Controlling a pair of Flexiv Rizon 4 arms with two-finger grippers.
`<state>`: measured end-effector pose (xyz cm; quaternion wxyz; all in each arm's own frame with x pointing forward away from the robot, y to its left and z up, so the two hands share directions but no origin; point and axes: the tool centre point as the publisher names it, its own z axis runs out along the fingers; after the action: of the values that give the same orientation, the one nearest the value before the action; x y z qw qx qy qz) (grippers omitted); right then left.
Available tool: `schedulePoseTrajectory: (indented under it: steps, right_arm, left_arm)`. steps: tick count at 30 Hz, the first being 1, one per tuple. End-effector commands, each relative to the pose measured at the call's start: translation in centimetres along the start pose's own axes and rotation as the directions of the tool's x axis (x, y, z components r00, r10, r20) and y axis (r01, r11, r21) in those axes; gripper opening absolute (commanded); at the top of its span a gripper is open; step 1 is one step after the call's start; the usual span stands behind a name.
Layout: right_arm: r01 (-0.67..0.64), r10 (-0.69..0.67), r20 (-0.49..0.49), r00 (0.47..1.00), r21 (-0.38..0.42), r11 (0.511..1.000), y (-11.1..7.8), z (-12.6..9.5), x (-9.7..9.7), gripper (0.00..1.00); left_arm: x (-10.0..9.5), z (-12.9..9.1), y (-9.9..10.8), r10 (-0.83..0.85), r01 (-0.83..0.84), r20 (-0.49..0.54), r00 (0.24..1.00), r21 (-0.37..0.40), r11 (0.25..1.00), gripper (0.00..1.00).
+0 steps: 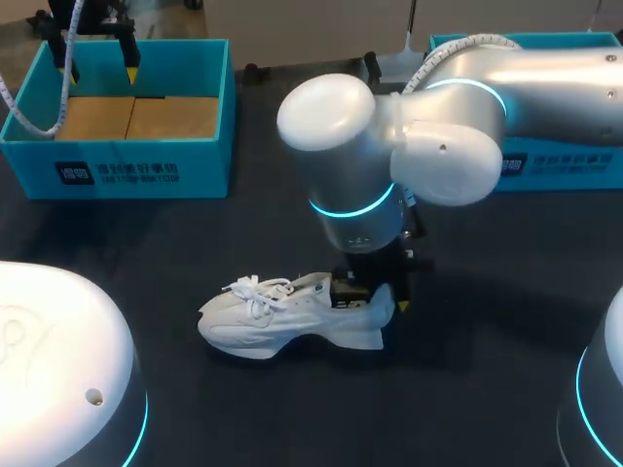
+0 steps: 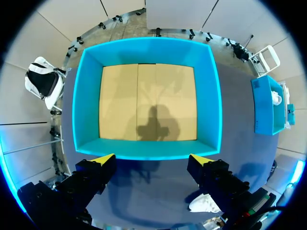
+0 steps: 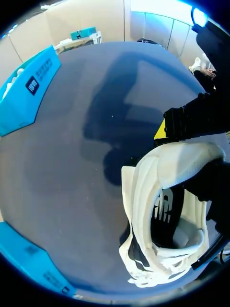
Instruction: Take the shoe out of the shoebox, open the shoe tongue, remove and reinsert the insole, then place the shoe into the shoebox
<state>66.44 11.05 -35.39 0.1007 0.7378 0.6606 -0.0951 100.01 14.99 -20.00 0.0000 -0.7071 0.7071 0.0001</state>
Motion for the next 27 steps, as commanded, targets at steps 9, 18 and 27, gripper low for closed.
schedulePoseTrajectory:
  steps: [9,18,27]
  right_arm:
    - [-0.029,0.029,-0.025,0.999,-0.013,0.999,-0.8,1.5,0.4,0.0]
    - [-0.014,0.013,-0.038,0.999,-0.029,0.999,-0.9,2.1,0.7,0.0]
    - [0.007,-0.008,-0.022,1.0,-0.03,1.0,-0.8,2.5,1.4,0.0]
  left_arm:
    - [0.0,0.0,0.0,0.0,0.0,0.0,1.0,0.0,1.0,1.0]
    - [0.0,0.0,0.0,0.0,0.0,0.0,1.0,0.0,1.0,1.0]
    - [0.0,0.0,0.0,0.0,0.0,0.0,1.0,0.0,1.0,1.0]
